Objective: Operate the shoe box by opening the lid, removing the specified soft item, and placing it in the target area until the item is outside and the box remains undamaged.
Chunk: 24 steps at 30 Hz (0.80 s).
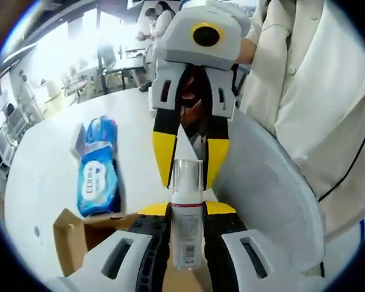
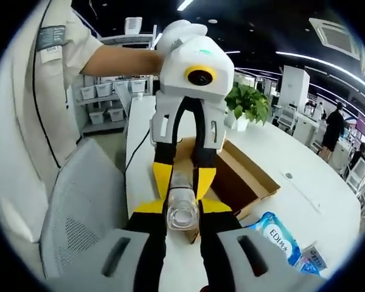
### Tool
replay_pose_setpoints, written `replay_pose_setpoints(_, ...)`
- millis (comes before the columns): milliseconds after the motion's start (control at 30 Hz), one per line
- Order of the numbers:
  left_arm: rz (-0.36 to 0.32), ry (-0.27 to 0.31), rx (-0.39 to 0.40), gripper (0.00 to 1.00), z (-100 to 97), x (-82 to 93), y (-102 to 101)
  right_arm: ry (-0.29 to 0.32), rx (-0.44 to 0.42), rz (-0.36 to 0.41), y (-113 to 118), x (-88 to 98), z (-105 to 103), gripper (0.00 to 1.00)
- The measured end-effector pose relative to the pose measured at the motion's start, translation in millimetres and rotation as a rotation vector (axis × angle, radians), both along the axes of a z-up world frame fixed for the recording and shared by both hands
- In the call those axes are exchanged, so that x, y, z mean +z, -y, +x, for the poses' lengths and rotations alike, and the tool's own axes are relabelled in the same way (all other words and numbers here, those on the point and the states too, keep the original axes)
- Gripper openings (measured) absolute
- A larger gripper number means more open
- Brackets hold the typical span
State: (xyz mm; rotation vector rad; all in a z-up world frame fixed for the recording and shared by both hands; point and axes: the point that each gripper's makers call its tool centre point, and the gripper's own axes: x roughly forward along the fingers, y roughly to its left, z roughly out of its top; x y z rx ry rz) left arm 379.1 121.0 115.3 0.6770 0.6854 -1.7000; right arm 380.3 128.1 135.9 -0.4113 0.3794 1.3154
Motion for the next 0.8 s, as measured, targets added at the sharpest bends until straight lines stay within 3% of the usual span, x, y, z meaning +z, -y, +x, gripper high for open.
replay_pose_setpoints(367,-0.019,0.034,0.018,0.18,4.9,-3.1,4,0.011,0.005,-0.02,5,-2.4,4,0.16)
replay_pose_setpoints(600,-0.014,0.037,0.08,0.19,12.4,-2.9,4,0.029,0.018,-0.034,7,-0.7,10,0.16)
replay_pose_setpoints(800,-0.024,0.062,0.112,0.27,17.5,-1.0,3,0.029,0.026,-0.048,11,-1.6,12,0.16)
